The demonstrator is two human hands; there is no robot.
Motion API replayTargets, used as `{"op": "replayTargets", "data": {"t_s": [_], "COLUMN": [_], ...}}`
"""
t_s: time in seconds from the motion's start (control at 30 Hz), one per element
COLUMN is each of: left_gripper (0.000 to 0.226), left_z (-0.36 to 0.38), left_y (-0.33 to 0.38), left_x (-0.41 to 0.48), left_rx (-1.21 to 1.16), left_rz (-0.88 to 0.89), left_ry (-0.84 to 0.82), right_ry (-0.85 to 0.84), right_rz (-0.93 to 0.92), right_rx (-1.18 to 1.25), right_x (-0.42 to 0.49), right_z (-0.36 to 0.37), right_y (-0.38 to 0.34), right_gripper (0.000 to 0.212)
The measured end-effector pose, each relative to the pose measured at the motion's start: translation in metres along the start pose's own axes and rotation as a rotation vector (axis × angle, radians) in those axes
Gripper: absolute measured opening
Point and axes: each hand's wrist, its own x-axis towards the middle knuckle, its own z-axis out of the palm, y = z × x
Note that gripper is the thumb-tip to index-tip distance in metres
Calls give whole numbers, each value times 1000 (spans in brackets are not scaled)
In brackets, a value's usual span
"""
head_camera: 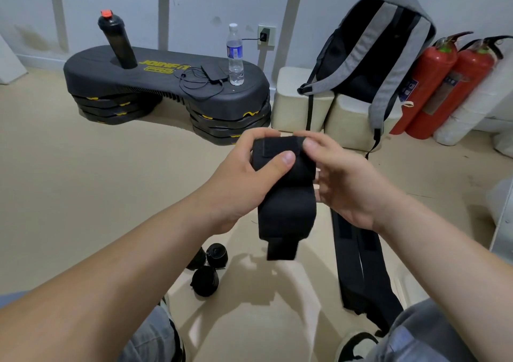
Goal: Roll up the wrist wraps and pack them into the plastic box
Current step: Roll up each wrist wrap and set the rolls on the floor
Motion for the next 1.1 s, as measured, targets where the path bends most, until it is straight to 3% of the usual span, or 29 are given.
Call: {"op": "replayTargets", "data": {"t_s": [0.2,0.4,0.6,0.67,0.77,1.1], "left_gripper": [63,75,40,48,58,41], "left_z": [-7,-10,-6,-3,1,1], "left_y": [-5,-9,-1,1,-2,-3], "left_x": [-4,3,8,7,7,5], "left_rx": [58,25,-182,-69,44,-30], "left_rz": [58,4,-271,-307,-317,-194], "left_ry": [-75,-64,-85,-110,-128,57], "right_ry": [-51,35,65,55,43,34], "right_rz": [97,-46,-65,-80,-108,23], "right_rx": [-236,-195,-110,-120,-132,-26], "right_x": [-2,-4,-2,-3,-4,2], "right_z": [-4,5,0,-1,0,1], "right_y": [5,6,10,9,10,6], "right_gripper": [60,53,51,45,44,66]}}
